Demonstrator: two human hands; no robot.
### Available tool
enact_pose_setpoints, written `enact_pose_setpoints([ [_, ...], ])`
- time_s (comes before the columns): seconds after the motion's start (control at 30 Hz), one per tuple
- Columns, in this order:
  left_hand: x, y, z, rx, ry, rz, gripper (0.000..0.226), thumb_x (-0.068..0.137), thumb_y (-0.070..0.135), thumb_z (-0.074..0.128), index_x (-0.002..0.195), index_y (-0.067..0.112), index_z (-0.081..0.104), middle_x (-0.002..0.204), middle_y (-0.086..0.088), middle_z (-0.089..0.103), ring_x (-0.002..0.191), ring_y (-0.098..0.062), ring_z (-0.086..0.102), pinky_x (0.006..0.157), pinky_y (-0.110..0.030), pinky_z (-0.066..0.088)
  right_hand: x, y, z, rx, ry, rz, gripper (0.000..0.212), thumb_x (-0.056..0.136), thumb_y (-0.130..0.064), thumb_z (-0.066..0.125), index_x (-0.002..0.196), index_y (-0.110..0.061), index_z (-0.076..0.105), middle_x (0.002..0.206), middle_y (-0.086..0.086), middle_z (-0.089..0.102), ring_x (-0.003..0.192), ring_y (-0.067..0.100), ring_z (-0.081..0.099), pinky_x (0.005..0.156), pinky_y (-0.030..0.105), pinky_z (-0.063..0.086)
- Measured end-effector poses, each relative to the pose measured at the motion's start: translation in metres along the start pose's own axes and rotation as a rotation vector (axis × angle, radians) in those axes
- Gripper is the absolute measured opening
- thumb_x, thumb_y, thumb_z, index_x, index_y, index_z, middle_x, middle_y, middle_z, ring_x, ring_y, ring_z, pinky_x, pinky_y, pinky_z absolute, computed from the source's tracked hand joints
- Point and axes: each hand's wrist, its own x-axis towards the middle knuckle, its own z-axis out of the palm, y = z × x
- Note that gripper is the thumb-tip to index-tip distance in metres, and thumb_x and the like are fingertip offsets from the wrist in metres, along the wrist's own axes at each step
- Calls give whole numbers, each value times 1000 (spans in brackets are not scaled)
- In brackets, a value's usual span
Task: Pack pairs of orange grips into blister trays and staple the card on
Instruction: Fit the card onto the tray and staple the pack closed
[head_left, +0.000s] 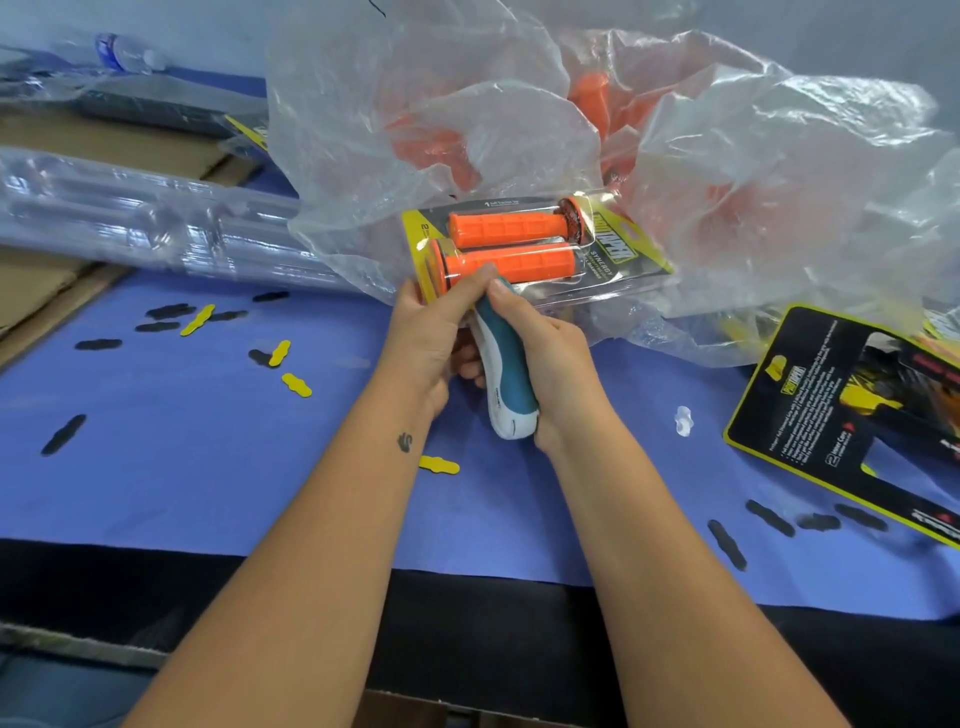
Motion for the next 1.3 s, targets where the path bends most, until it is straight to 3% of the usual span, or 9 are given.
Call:
enact_pose_setpoints([
  [0.3,-2,-4,6,-18,106,8,29,87,21,70,106,13,49,54,0,46,34,-14,41,36,-15,28,-2,-3,2,-5,36,35,41,83,-30,75,84,10,66,62,22,60,48,28,55,50,30,49],
  [0.53,-3,-3,5,-7,25,27,29,89,24,69,107,15,47,60,-1,51,39,-13,47,36,-18,31,-2,-3,-4,-30,24,20,49,85,-34,72,89,15,67,64,22,63,50,28,58,53,30,51],
  [0.63,-3,2,2,-33,-36,-53,23,91,36,60,101,17,51,62,-5,52,42,-18,46,40,-21,32,1,-6,-11,-92,-51,56,49,85,-41,70,90,8,70,70,20,67,55,27,63,57,30,54],
  [0.73,0,9,-5,-149,-101,-134,39,90,49,44,84,15,61,61,-6,54,51,-23,46,46,-26,34,1,-10,-20,-156,-196,80,49,79,-52,63,91,-5,72,76,17,69,62,25,65,58,29,54],
  [0.87,1,11,-11,-392,-18,-128,25,91,37,50,87,13,58,86,-11,67,83,-27,68,66,-35,57,2,-11,-28,4,-219,58,45,86,-51,54,88,-10,73,72,15,67,58,25,62,54,25,51],
  [0.93,1,8,-9,-527,78,-113,12,91,24,57,85,13,57,91,-10,69,90,-24,70,80,-37,58,4,-12,-33,97,-184,24,42,93,-48,49,93,-11,70,71,11,68,59,24,62,55,27,51],
  [1.07,5,1,-6,-410,132,-81,11,91,4,60,86,13,63,90,-7,70,79,-14,70,76,-27,56,7,-14,-41,251,-78,-43,35,96,-44,47,93,-15,67,69,4,68,60,22,61,60,32,48],
  [1.17,4,-5,-2,-256,40,-111,9,91,7,62,85,13,64,90,-6,71,78,-13,71,78,-28,56,9,-12,-42,288,-38,-44,34,95,-45,50,100,-14,62,70,3,67,60,22,60,61,32,49],
  [1.3,5,-8,-1,-300,77,-96,8,93,9,62,86,13,61,86,-5,71,79,-13,71,74,-29,57,10,-11,-42,294,-13,-50,35,94,-45,51,102,-12,61,68,3,66,59,22,60,62,31,49],
])
